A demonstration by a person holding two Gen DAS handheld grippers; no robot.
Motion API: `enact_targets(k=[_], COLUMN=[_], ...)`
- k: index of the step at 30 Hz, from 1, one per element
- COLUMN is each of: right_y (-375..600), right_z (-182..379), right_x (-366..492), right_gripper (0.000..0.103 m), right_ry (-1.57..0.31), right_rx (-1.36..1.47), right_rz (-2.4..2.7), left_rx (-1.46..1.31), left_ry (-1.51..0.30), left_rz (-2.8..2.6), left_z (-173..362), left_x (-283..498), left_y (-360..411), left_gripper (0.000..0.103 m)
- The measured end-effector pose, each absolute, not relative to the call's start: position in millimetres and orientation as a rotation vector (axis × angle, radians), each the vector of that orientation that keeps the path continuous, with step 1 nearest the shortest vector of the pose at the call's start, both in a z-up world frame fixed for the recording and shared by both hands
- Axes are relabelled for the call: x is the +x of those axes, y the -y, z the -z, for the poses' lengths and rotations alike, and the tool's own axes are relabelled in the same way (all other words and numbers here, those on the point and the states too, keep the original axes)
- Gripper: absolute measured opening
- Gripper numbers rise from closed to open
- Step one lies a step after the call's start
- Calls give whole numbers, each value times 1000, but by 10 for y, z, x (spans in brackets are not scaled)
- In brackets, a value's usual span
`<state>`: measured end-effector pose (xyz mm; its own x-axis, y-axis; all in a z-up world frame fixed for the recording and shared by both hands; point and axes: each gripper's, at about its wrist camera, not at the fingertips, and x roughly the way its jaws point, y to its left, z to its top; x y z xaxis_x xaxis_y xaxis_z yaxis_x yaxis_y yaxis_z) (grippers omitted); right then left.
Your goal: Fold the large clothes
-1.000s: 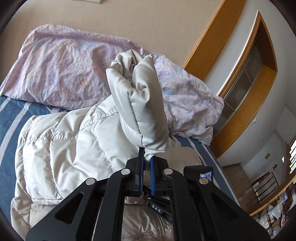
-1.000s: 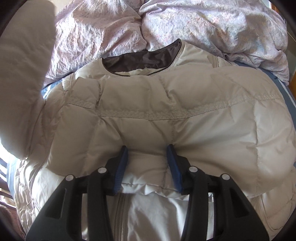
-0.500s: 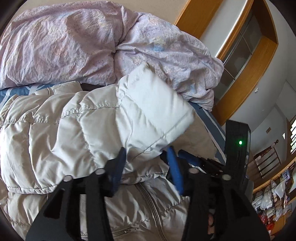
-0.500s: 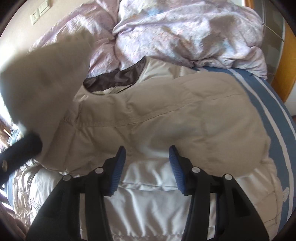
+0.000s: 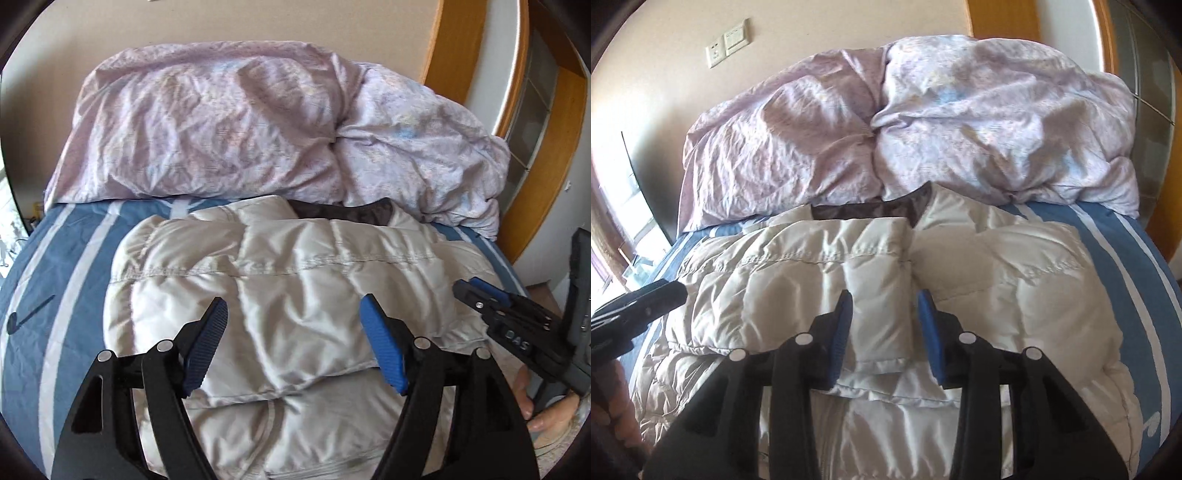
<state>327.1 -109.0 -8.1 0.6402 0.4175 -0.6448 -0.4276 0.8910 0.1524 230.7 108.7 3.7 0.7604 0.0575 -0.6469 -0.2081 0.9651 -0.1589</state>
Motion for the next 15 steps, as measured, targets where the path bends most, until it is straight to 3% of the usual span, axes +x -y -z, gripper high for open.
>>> enact_targets(k=[10, 15], right_y=[746, 809], right_z=[484, 654], right_x=[3521, 3616], right_gripper=[37, 44], right_ry=[-878, -935], right_rx=[-115, -83], right_rz=[-436, -429], left_rx=[-234, -210], left_ry=[-799, -808], left_rz=[-281, -287], left_z=[465, 525], left_x=[2478, 2521], left_y=[-1540, -1518], left_gripper=[75, 75])
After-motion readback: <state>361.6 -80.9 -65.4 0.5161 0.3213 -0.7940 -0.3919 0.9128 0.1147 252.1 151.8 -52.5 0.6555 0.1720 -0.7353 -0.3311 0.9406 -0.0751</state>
